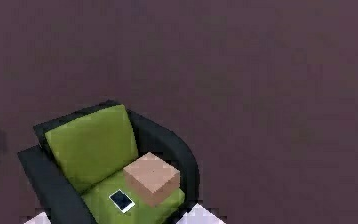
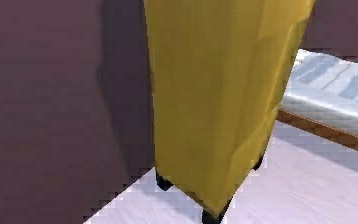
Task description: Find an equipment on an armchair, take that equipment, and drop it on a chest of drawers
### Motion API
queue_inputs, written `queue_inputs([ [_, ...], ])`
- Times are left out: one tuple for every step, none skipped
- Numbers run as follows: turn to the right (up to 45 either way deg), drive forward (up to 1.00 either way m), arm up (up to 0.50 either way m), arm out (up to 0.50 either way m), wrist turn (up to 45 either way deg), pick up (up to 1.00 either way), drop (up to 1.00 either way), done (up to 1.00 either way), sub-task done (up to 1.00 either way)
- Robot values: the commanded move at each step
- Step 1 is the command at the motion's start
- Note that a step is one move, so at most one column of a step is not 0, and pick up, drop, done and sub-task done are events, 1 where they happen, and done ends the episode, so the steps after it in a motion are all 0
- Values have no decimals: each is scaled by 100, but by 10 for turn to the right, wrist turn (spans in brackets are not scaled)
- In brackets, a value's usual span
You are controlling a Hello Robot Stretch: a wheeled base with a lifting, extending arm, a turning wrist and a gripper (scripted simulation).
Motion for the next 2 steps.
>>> queue_inputs([
  [0,35,0,0,0,0,0,0,0],
  [-450,0,0,0,0,0,0,0,0],
])
